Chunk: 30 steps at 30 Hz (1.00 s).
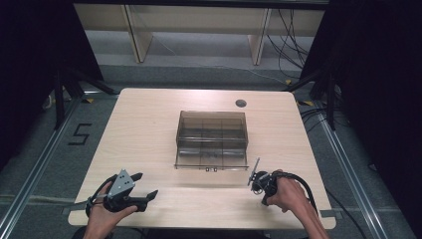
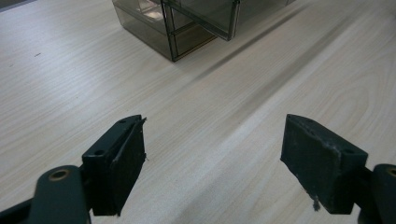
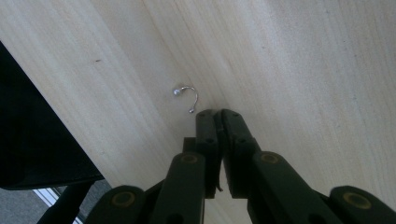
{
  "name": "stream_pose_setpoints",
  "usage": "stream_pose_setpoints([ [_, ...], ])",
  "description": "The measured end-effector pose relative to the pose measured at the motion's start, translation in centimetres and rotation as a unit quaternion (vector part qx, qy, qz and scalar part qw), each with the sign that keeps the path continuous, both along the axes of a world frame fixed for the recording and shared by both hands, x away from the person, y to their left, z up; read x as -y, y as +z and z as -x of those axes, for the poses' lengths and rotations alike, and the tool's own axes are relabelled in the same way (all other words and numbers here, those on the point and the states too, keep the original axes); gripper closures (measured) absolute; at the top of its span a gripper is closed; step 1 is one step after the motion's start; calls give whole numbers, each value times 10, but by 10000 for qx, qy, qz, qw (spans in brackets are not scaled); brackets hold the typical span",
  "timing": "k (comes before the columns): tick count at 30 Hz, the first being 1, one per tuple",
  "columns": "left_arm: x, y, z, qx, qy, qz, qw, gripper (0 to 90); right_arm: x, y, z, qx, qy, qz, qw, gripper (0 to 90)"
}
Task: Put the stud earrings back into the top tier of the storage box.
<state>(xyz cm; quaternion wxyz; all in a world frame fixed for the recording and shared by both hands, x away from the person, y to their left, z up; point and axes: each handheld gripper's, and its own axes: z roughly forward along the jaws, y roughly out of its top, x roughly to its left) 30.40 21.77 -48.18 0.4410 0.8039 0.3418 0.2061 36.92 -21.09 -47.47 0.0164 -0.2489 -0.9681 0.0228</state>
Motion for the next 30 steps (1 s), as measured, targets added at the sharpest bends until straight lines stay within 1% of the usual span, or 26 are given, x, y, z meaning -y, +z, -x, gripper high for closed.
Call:
stream_pose_setpoints([
  [1,-1,0,0,1,-19,-54,10000,212,0,1,1,6,-166,29,9999,867],
  [2,-1,1,0,-5,-5,-65,10000,212,0,1,1,6,-166,29,9999,867],
  [3,0,0,0,1,28,8,10000,212,2,2,-1,-15,-72,-51,10000,867],
  [4,0,0,0,2,32,11,10000,212,4,10,-2,70,-64,-151,9998,867],
  [5,0,0,0,2,32,11,10000,212,4,10,-2,70,-64,-151,9998,867],
  [6,0,0,0,6,39,32,10000,212,3,14,-1,64,-215,-100,9997,867],
  [7,0,0,0,4,36,27,10000,212,4,27,-2,170,-208,-154,9995,867],
  [8,0,0,-1,-1,20,29,10000,212,4,31,-4,181,-99,-180,9996,867],
  [9,0,0,0,2,36,8,10000,212,3,38,-4,268,-205,-175,9993,867],
  [10,0,0,0,2,36,8,10000,212,3,38,-4,268,-205,-175,9993,867],
  [11,0,0,0,9,33,19,10000,212,2,53,-8,415,-203,-287,9985,867],
  [12,0,0,0,9,33,19,10000,212,2,53,-8,415,-203,-287,9985,867],
  [13,0,0,0,11,34,26,10000,212,0,67,-11,530,-162,-372,9978,867],
  [14,1,0,0,12,32,77,10000,212,0,67,-11,530,-162,-372,9978,867],
  [15,0,1,0,33,6,30,10000,212,-2,72,-13,578,-98,-426,9974,867],
  [17,0,0,0,19,35,64,10000,212,-12,93,-18,664,-71,-549,9963,867],
  [18,0,0,0,19,35,64,10000,212,-12,93,-18,664,-71,-549,9963,867],
  [19,0,0,0,21,25,57,10000,212,-17,102,-22,706,32,-578,9958,867],
  [20,-1,1,-1,48,-19,24,10000,212,-20,106,-25,763,121,-617,9951,867],
  [22,-1,1,-1,27,-30,15,10000,212,-24,110,-26,748,48,-565,9956,867],
  [23,-1,1,-1,39,-20,18,10000,212,-26,114,-30,765,221,-563,9952,867],
  [24,0,0,-1,27,-8,38,10000,212,-33,117,-30,741,133,-615,9953,867],
  [25,-1,1,-1,42,-25,23,10000,212,-37,120,-32,749,219,-561,9954,867],
  [26,0,0,0,19,15,47,10000,212,-43,121,-38,808,475,-536,9941,867],
  [28,0,0,0,10,22,64,10000,212,-47,123,-38,810,379,-490,9948,867],
  [30,-1,1,-1,30,-33,-23,10000,212,-56,125,-44,815,480,-509,9942,867],
])
